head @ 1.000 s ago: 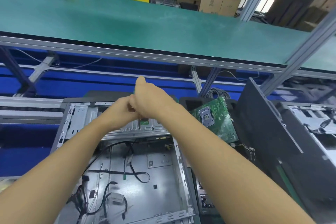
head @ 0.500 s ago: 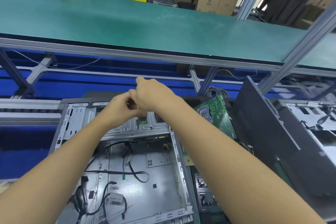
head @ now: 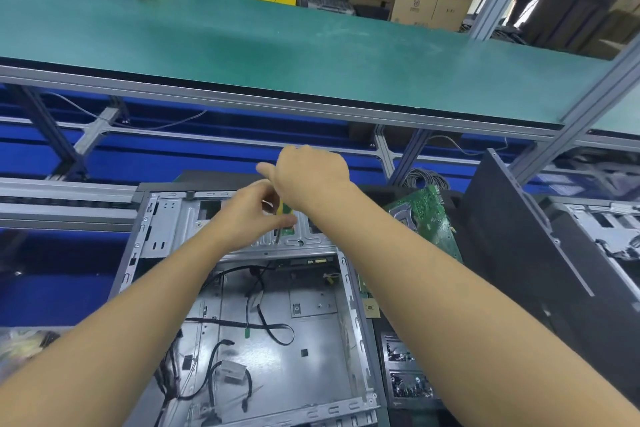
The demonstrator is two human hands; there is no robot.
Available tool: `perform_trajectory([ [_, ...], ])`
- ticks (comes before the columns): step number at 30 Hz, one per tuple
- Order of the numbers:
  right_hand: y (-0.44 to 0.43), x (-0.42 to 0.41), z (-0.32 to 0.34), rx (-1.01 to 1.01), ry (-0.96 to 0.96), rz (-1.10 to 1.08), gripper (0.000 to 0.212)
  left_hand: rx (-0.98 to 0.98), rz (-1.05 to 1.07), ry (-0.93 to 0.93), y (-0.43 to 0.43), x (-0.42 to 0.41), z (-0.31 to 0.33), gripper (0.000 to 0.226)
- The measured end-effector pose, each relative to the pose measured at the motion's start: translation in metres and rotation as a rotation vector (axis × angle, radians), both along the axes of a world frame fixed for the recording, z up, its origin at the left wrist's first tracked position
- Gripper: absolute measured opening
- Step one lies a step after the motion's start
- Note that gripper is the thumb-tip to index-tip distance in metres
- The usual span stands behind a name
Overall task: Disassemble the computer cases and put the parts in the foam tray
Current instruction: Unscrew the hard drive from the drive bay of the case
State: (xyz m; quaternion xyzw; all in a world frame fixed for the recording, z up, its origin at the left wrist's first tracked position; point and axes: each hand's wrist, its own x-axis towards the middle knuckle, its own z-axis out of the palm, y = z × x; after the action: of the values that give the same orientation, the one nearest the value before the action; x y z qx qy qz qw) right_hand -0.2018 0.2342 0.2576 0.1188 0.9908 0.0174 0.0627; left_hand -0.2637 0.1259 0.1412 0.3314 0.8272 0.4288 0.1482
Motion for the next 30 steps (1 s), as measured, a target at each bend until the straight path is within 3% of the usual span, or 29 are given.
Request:
perform_trajectory([
  [3, 0.002, -0.004, 0.0, -0.173, 0.003, 0.014, 0.017, 0.137, -0.034, -0.171, -0.003, -0.001, -0.001, 0.038],
  [5, 0.007, -0.006, 0.004, -0.287, -0.065, 0.077, 0.019, 0.271, -0.115, -0.326, -0.011, -0.004, -0.001, 0.04],
  [8, 0.01, -0.002, 0.011, -0.411, -0.173, 0.124, 0.03, 0.293, -0.128, -0.299, -0.019, -0.004, 0.002, 0.031],
  [10, 0.009, 0.0, 0.009, -0.377, -0.148, 0.093, 0.037, 0.196, -0.034, -0.149, -0.014, -0.004, 0.003, 0.02],
  [14, -0.003, 0.0, 0.004, -0.205, -0.016, -0.043, 0.066, 0.016, 0.162, -0.031, 0.001, -0.002, 0.002, 0.033],
  [17, -0.003, -0.003, 0.003, -0.116, 0.011, 0.0, 0.043, 0.052, 0.081, -0.111, 0.001, 0.0, 0.0, 0.038],
  [21, 0.01, -0.005, 0.011, -0.227, -0.148, 0.115, 0.015, 0.259, -0.138, -0.305, -0.016, -0.003, 0.002, 0.039],
  [24, 0.012, -0.005, 0.012, -0.301, -0.165, 0.157, 0.021, 0.249, -0.06, -0.22, -0.015, -0.003, 0.002, 0.028],
  [27, 0.007, -0.004, 0.008, -0.311, -0.094, 0.002, 0.055, 0.131, 0.053, -0.113, -0.003, 0.001, 0.001, 0.029],
  [28, 0.004, -0.002, 0.008, -0.239, -0.078, -0.051, 0.057, 0.109, 0.061, -0.091, 0.001, 0.002, 0.001, 0.03],
  [30, -0.001, -0.002, 0.006, -0.039, -0.082, -0.034, 0.038, 0.074, 0.0, -0.063, 0.004, 0.001, -0.001, 0.033],
])
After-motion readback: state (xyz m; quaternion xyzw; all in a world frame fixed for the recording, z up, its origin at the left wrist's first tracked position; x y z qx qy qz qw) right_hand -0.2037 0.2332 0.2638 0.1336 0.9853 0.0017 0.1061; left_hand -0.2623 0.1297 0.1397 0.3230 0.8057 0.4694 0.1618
